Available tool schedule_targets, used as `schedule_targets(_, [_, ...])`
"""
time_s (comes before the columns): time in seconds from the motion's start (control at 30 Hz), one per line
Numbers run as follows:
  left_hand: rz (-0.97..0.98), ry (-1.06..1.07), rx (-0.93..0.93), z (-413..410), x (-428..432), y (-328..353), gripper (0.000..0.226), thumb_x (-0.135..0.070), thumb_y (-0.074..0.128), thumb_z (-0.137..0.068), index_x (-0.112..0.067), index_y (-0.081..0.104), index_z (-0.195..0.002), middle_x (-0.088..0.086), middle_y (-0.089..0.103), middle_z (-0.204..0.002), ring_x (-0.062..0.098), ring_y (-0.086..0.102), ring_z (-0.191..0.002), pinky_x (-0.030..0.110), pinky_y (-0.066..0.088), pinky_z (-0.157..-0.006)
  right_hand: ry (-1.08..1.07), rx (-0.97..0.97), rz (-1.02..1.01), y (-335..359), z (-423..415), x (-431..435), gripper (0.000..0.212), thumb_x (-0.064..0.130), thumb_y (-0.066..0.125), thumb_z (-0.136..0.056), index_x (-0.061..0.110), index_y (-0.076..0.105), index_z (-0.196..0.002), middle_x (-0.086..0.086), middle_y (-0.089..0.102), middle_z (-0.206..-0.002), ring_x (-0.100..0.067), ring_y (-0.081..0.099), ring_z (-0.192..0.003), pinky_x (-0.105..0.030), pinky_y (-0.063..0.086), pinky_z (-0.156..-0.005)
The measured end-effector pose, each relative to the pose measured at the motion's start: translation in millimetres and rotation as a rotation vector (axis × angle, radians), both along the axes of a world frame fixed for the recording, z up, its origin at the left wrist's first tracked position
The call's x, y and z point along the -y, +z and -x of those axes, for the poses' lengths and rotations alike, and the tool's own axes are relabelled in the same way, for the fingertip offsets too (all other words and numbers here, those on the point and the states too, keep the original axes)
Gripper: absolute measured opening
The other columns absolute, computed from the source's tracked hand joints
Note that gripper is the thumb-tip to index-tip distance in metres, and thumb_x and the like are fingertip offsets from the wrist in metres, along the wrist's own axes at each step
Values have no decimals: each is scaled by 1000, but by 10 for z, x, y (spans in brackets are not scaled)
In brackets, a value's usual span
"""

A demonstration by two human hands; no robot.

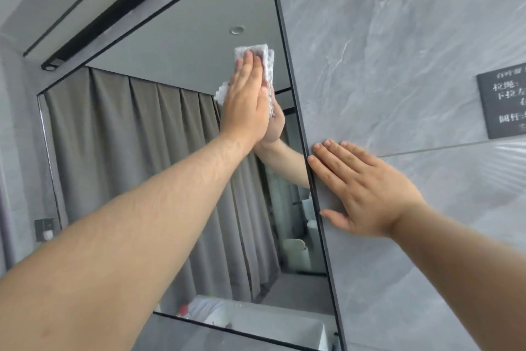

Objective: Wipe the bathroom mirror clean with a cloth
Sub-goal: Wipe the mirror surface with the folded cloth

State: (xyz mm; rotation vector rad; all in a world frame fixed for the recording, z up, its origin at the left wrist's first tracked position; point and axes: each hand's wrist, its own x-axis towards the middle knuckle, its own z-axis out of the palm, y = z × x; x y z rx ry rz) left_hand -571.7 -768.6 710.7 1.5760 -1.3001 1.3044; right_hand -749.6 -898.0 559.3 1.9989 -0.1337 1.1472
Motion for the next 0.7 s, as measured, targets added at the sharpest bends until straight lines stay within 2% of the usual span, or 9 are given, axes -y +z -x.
schedule_targets(0.1, [-39, -18, 52, -12, -16, -652, 58, -20, 26, -99, -7, 18, -155, 7, 13, -164, 16, 2, -152, 33, 3, -124, -10, -7, -3, 4, 0, -3, 84, 57, 38, -90, -1, 37, -150, -23, 37, -154, -38, 35, -144, -49, 20, -120])
schedule_targets(0.2, [-163, -13, 49, -71, -119, -1386, 56, -24, 24, -101, -13, 8, -154, -1, 1, -163, 11, -6, -152, 38, 4, -125, -3, -9, -18, -1, -1, -7, 82, 56, 36, -90, -1, 38, -150, -23, 38, -154, -38, 35, -144, -48, 20, -119])
schedule_targets(0.27, [-256, 16, 86, -77, -201, -1846, 57, -25, 25, -103, -16, 4, -156, -1, -5, -164, 13, -4, -153, 39, 6, -123, 2, -8, -27, 0, -1, -5, 81, 55, 37, -90, 0, 39, -149, -23, 39, -153, -38, 36, -144, -48, 21, -119])
schedule_targets(0.37, [-438, 90, 331, -99, -329, -2328, 66, -24, 33, -100, -14, 3, -158, 4, -1, -166, 20, 3, -153, 40, 11, -121, 3, -9, -29, -10, -6, -3, 81, 54, 39, -88, 1, 40, -149, -22, 39, -154, -36, 36, -144, -48, 21, -119])
schedule_targets(0.47, [-595, 147, 617, -197, -458, -2248, 66, -23, 37, -97, -9, 13, -156, 10, 17, -164, 23, 12, -152, 41, 15, -122, 9, -7, -37, -13, -5, -4, 80, 54, 39, -89, 1, 40, -149, -22, 38, -154, -36, 35, -145, -47, 21, -119])
schedule_targets(0.57, [-689, 209, 793, -258, -502, -1849, 73, -22, 38, -94, -6, 5, -157, 11, 15, -162, 25, 10, -152, 42, 10, -124, 17, 1, -35, -6, -3, -15, 79, 53, 38, -89, 0, 41, -149, -22, 40, -153, -36, 37, -144, -48, 21, -118])
schedule_targets(0.6, [-671, 248, 770, -252, -481, -1702, 74, -22, 38, -94, -6, 1, -157, 12, 12, -163, 25, 8, -152, 41, 9, -124, 24, 6, -36, -6, -3, -17, 79, 53, 38, -89, 0, 41, -148, -22, 40, -153, -36, 37, -143, -48, 22, -118])
schedule_targets(0.7, [-526, 267, 506, -95, -374, -1173, 69, -24, 30, -99, -11, -7, -156, 9, -3, -163, 19, -9, -152, 35, 0, -124, 28, 9, -35, -3, -7, -14, 80, 53, 41, -88, 0, 43, -147, -23, 42, -151, -37, 40, -142, -48, 22, -117])
